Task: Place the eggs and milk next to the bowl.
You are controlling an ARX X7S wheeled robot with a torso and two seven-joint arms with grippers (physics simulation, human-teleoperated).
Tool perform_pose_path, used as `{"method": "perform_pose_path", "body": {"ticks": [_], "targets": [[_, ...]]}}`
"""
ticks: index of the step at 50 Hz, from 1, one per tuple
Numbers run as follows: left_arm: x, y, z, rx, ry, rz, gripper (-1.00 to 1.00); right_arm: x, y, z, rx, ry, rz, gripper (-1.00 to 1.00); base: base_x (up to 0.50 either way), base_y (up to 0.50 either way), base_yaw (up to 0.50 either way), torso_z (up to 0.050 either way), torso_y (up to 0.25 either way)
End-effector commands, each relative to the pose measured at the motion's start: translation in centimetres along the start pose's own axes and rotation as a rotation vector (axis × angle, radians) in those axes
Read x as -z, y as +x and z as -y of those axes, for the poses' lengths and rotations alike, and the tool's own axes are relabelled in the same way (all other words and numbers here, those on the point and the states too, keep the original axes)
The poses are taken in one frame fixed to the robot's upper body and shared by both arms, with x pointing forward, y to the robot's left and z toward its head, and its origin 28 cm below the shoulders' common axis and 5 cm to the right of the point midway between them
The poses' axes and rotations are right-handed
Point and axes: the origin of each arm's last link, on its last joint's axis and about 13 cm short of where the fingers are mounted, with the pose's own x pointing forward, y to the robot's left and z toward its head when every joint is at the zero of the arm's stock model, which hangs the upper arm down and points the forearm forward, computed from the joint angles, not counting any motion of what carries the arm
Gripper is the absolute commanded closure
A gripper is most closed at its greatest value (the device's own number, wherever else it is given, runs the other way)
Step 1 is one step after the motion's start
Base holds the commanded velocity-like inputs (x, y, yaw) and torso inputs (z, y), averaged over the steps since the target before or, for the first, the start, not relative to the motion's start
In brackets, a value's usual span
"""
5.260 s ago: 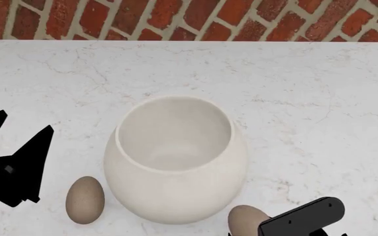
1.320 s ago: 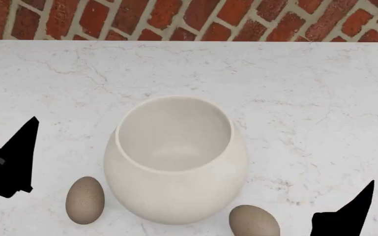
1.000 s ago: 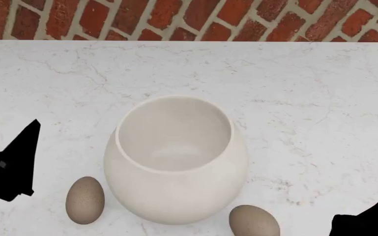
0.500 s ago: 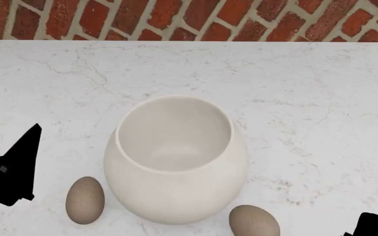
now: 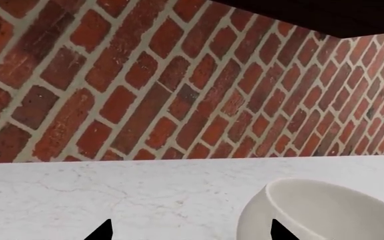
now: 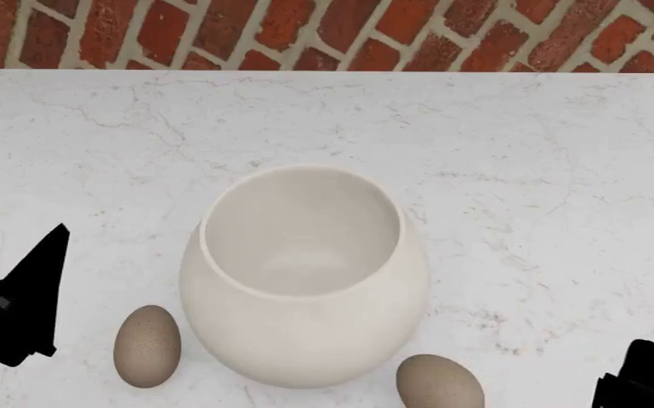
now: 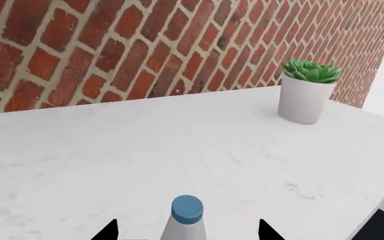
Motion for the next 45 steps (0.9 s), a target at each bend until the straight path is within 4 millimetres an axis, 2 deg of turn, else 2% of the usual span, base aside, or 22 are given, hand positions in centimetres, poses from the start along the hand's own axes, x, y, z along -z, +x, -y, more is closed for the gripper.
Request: {"method": "perform_pose_path", "body": {"ticks": [1, 45], "targets": [[-0.1, 0.0, 0.2, 0.028, -0.005, 0.009, -1.00, 0.5, 1.8, -0.1, 0.023, 0.020, -0.027, -1.00, 0.00, 0.00, 0.00, 0.000, 0.000], [-0.5, -0.1, 0.1, 0.025, 0.000, 0.004, -1.00, 2.9, 5.2, -0.8, 0.037, 0.010, -0.110, -1.00, 0.00, 0.00, 0.00, 0.000, 0.000]]}}
